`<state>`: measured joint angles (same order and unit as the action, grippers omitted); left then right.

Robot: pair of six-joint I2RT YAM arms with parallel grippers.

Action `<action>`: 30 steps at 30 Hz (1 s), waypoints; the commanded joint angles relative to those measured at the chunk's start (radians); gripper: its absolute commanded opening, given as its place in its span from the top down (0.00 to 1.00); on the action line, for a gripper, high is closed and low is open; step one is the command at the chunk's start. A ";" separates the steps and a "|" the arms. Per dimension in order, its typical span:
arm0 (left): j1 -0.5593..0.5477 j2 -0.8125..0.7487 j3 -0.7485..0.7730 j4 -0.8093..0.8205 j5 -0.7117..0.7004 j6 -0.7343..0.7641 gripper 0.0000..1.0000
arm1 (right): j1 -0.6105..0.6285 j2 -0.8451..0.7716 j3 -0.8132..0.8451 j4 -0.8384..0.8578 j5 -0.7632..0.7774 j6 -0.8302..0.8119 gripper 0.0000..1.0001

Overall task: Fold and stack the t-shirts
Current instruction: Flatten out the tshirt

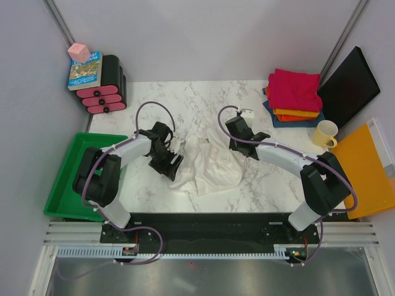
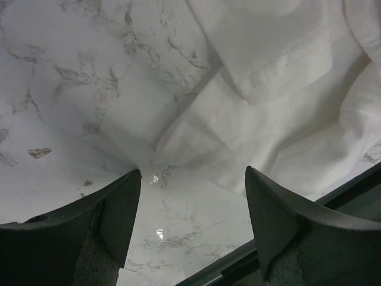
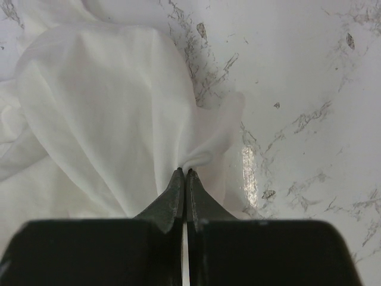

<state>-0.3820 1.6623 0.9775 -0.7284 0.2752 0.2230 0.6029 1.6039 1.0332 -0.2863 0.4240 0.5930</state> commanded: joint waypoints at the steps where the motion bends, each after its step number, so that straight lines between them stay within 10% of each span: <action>1: -0.009 0.079 0.026 0.032 -0.076 0.029 0.21 | 0.006 -0.039 0.039 -0.004 0.010 0.024 1.00; 6: -0.026 0.131 0.032 0.044 -0.117 0.019 0.27 | 0.011 -0.059 0.037 -0.007 0.012 0.024 1.00; 11: -0.047 0.134 0.024 0.050 -0.183 0.024 0.60 | 0.009 -0.062 0.031 -0.010 0.013 0.021 1.00; 30: -0.063 -0.166 -0.040 0.224 -0.165 0.019 0.36 | 0.011 -0.071 -0.010 -0.001 0.002 0.008 1.00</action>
<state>-0.4435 1.5909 0.9634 -0.6109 0.0887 0.2256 0.6067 1.5696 1.0325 -0.2993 0.4236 0.5987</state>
